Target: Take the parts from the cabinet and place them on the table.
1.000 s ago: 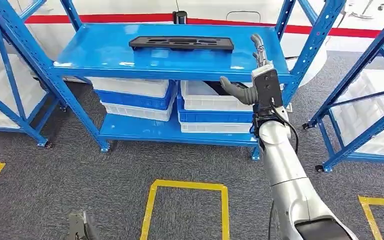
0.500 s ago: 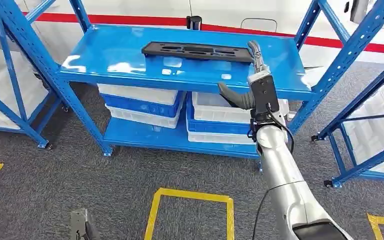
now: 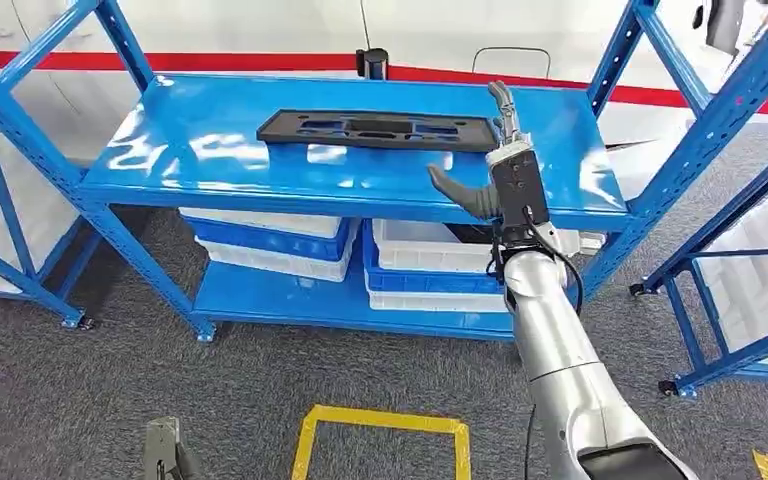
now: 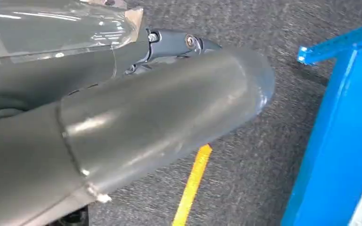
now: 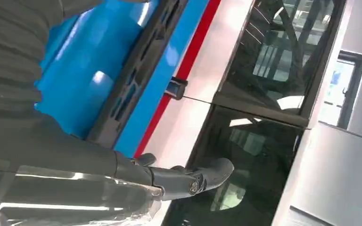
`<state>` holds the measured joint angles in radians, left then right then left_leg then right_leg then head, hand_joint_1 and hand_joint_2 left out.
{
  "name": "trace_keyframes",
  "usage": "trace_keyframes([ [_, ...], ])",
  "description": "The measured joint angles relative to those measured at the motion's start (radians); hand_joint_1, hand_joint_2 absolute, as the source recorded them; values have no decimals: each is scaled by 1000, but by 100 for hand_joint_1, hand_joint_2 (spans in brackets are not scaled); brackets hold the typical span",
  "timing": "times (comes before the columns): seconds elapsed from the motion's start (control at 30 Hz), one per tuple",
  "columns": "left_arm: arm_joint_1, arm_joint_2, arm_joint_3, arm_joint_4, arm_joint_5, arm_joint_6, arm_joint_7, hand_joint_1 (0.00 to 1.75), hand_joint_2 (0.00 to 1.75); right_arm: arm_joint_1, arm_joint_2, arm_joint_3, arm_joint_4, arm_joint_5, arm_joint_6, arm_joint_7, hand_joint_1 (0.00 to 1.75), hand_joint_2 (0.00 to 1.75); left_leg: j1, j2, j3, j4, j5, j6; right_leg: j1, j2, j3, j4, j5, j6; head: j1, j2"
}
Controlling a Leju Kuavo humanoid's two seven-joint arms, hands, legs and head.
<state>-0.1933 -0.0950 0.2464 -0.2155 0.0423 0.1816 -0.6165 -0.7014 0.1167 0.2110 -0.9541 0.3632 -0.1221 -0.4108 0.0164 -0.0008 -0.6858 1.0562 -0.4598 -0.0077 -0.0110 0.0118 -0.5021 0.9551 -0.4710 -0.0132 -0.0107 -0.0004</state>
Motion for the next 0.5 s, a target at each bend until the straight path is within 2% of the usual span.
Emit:
trace_keyframes([
  [0.03, 2, 0, 0, 3, 0, 0, 3, 0, 0, -1, 1, 0, 3, 0, 0, 0, 0, 175, 0, 4, 5, -67, 93, 4, 2, 1, 11, 2, -11, 5, 0, 0],
  [0.07, 3, 3, 0, 4, -2, 0, 7, 0, 0, 0, 6, 0, 6, 4, 0, 0, 0, 175, -4, 6, 6, -76, 106, 13, 9, 5, 18, 6, -26, 12, -2, 0],
  [0.1, 3, 2, 0, 4, -6, 1, 10, 0, 0, -1, 9, 0, 6, 7, -1, 0, 0, 175, -8, 3, 22, -70, 98, 20, 10, 4, 17, -1, -40, 19, 0, 0],
  [0.13, 2, 2, 0, 4, -10, 1, 12, 0, 0, -2, 10, -1, 5, 10, -1, 0, 0, 175, -8, 1, 26, -79, 94, 27, 12, 5, 35, 14, -32, 31, -3, 0],
  [0.17, -1, 2, 0, 3, -15, 3, 15, 0, 0, -3, 11, -2, 4, 13, -2, 0, 0, 175, -12, 0, 38, -79, 89, 34, 12, 3, 36, 15, -29, 36, -2, 0],
  [0.2, -4, 1, -1, 2, -18, 3, 15, 0, 0, -5, 11, -3, 2, 15, -2, 0, 0, 175, -12, -1, 55, -83, 84, 41, 14, 3, 42, 17, -41, 43, 0, 0],
  [0.23, -5, 1, -1, 2, -20, 4, 16, 0, 0, -8, 11, -4, 0, 16, -2, 0, 0, 175, -9, -4, 68, -88, 80, 48, 8, 2, 22, 54, -50, 44, 0, 0],
  [0.27, -5, 3, 0, 2, -23, 5, 18, 0, 0, -13, 12, -4, 0, 17, -2, 0, 0, 175, -10, -5, 78, -91, 75, 55, 9, 0, -23, 133, -67, 42, 0, 0],
  [0.3, -7, 5, 0, 2, -23, 7, 22, 0, 0, -14, 13, -4, 0, 17, -2, 0, 0, 175, -10, -5, 84, -93, 67, 60, 7, 0, -83, 232, -94, 35, 3, 0],
  [0.33, -7, 5, 0, 2, -23, 8, 22, 0, 0, -12, 13, -4, 0, 18, -2, 0, 0, 175, -9, -6, 94, -93, 56, 60, 8, 0, -142, 315, -129, 30, 2, 0],
  [0.37, -5, 4, 0, 2, -24, 9, 24, 0, 0, -6, 13, -4, 0, 18, -2, 0, 0, 175, -10, -10, 105, -93, 45, 60, 8, 0, -185, 360, -156, 28, 2, 0],
  [0.4, -3, 3, 0, 2, -24, 9, 24, 0, 0, -2, 11, -5, 0, 18, -2, 1, 0, 175, -10, -14, 118, -93, 35, 59, 8, 0, -206, 357, -161, 32, 3, 0],
  [0.43, -2, 3, 0, 2, -24, 10, 24, 0, 0, 1, 10, -5, 0, 18, -2, 2, 0, 175, -11, -17, 134, -93, 22, 57, 9, 0, -210, 312, -145, 37, 4, 0],
  [0.47, -1, 3, 0, 2, -24, 10, 24, 0, 0, 1, 10, -5, 0, 18, -2, 2, 0, 175, -11, -19, 149, -93, 10, 55, 9, -1, -202, 244, -105, 45, 4, 0],
  [0.5, -1, 3, 0, 2, -24, 10, 24, 0, 0, 1, 10, -6, 0, 18, -2, 2, 0, 175, -13, -20, 166, -93, -3, 52, 12, -2, -189, 148, -32, 52, 3, 0],
])
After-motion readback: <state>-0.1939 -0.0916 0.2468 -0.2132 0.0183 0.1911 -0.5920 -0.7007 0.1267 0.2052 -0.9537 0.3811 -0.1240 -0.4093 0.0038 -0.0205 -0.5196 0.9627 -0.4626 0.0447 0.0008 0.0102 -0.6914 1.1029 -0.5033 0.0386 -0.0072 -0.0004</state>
